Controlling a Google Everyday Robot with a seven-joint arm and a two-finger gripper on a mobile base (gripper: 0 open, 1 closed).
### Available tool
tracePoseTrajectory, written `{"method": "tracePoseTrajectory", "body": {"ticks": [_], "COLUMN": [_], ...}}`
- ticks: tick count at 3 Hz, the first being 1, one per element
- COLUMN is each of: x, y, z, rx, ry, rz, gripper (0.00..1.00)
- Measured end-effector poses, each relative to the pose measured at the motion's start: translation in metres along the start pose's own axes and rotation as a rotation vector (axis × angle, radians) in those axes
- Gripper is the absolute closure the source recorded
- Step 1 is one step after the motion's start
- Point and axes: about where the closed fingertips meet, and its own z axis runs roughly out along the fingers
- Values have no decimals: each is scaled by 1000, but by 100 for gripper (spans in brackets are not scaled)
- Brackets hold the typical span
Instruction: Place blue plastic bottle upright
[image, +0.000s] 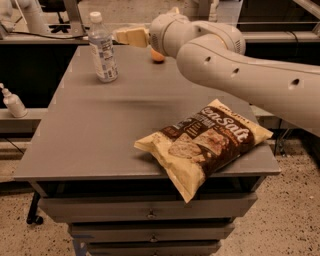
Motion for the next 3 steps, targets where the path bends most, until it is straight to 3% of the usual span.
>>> {"method": "tracePoseTrajectory", "body": {"ticks": [2, 3], "x": [-4, -26], "y": [9, 12], "z": [2, 7], "rx": [-17, -26], "ry": [-10, -38], "rz": [-2, -105], "gripper": [0, 0]}}
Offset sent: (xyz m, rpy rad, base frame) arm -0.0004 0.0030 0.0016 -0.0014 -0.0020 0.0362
